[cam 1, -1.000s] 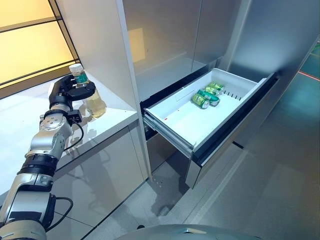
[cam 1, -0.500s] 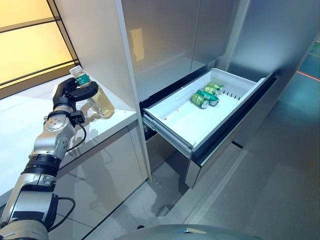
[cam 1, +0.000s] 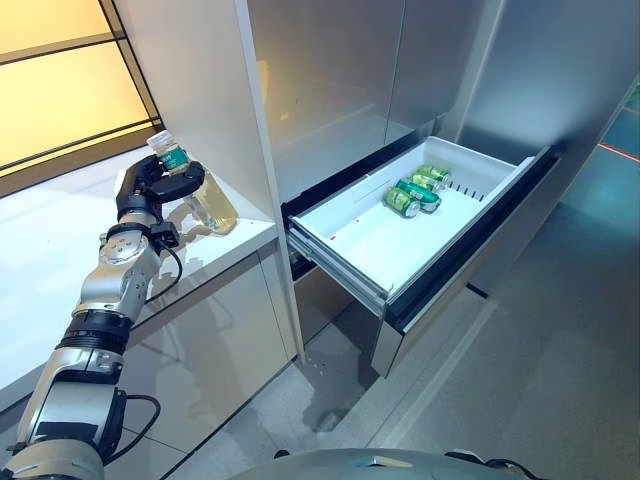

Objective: Put drinks into fridge and close the fridge

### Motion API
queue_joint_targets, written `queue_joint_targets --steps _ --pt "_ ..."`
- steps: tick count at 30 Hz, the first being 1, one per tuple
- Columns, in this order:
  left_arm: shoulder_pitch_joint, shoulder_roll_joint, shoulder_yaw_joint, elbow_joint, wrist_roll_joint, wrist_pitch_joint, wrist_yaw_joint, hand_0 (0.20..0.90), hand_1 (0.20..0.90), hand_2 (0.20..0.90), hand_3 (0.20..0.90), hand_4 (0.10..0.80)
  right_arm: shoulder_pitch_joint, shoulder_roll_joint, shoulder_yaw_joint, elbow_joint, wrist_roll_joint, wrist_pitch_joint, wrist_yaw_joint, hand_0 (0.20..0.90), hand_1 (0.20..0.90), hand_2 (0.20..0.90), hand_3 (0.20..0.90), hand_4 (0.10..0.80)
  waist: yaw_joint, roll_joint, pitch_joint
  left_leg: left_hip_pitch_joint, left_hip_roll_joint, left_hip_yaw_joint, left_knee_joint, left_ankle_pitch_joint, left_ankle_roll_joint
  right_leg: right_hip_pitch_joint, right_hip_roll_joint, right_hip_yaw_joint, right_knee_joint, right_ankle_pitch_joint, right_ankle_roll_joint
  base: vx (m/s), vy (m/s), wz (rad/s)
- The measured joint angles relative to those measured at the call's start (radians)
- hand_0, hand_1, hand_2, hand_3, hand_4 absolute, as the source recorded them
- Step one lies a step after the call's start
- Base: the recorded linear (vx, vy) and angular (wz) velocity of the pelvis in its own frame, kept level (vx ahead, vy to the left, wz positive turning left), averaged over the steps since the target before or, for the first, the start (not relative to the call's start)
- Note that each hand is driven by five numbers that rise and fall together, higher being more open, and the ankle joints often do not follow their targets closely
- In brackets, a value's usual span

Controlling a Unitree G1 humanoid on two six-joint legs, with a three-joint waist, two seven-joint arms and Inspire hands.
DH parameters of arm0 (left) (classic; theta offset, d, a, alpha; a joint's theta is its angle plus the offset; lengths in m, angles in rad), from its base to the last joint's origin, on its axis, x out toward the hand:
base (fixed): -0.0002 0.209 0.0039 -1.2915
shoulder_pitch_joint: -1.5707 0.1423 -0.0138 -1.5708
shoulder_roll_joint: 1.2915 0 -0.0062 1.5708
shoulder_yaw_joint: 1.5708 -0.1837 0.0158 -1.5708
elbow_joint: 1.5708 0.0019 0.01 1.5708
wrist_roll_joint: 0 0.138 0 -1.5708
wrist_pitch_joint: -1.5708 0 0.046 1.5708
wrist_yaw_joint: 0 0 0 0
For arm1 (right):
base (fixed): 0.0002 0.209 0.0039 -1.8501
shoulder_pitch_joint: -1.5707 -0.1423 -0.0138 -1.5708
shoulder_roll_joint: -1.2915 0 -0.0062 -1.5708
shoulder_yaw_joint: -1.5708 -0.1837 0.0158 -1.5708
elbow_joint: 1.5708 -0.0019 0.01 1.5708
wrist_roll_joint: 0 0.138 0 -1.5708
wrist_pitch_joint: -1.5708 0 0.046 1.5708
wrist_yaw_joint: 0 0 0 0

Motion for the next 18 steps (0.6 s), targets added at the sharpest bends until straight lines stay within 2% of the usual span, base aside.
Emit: queue_joint_targets --steps 3,7,9,11,14,18 --pt "0.034 -0.005 -0.001 -0.084 -0.010 0.000 0.002 0.300 0.300 0.300 0.200 0.100 -0.003 -0.039 0.050 -0.120 -0.023 -0.001 0.018 0.900 0.900 0.900 0.900 0.800 0.012 -0.005 0.002 -0.002 0.000 0.000 0.000 0.000 0.000 0.001 0.000 -0.001 -0.007 0.002 -0.002 -0.034 0.001 0.00" --pt "0.044 -0.007 -0.024 -0.160 -0.010 -0.001 -0.007 0.300 0.300 0.300 0.200 0.100 -0.039 -0.026 0.067 -0.240 -0.020 -0.025 0.059 0.900 0.900 0.900 0.900 0.800 0.024 -0.011 0.003 -0.007 -0.001 -0.008 0.000 0.000 -0.001 0.002 0.002 -0.008 -0.015 0.004 -0.004 -0.046 0.012 0.04" --pt "0.048 -0.007 -0.025 -0.184 -0.010 -0.004 -0.021 0.300 0.300 0.300 0.200 0.100 -0.066 0.025 0.068 -0.212 -0.024 -0.135 0.077 0.900 0.900 0.900 0.900 0.800 0.024 -0.012 0.004 -0.007 -0.002 -0.009 0.001 -0.001 -0.002 0.002 0.001 -0.010 -0.015 0.004 -0.004 -0.048 0.022 0.03" --pt "0.051 -0.007 -0.025 -0.216 -0.010 -0.005 -0.028 0.300 0.300 0.300 0.200 0.100 -0.068 0.065 0.094 -0.209 -0.047 -0.199 0.077 0.900 0.900 0.900 0.900 0.800 0.035 -0.012 0.004 -0.009 -0.005 -0.010 0.001 -0.001 -0.002 0.003 -0.001 -0.010 -0.016 0.004 -0.004 -0.037 0.028 0.02" --pt "0.051 -0.007 -0.026 -0.269 -0.010 -0.010 -0.021 0.300 0.300 0.300 0.200 0.100 -0.065 0.082 0.158 -0.212 -0.042 -0.334 0.068 0.900 0.900 0.900 0.900 0.800 0.045 -0.010 0.020 -0.009 -0.007 -0.015 0.002 -0.002 -0.001 0.005 -0.002 -0.015 -0.017 0.004 -0.004 -0.014 0.037 0.04" --pt "0.048 -0.005 -0.046 -0.275 -0.017 -0.032 -0.022 0.300 0.300 0.300 0.200 0.100 -0.085 0.095 0.210 -0.281 -0.057 -0.372 0.032 0.900 0.900 0.900 0.900 0.800 0.047 -0.002 0.026 -0.012 -0.009 -0.027 0.001 -0.002 -0.001 0.009 -0.002 -0.028 -0.020 0.004 -0.003 -0.030 0.041 0.09"
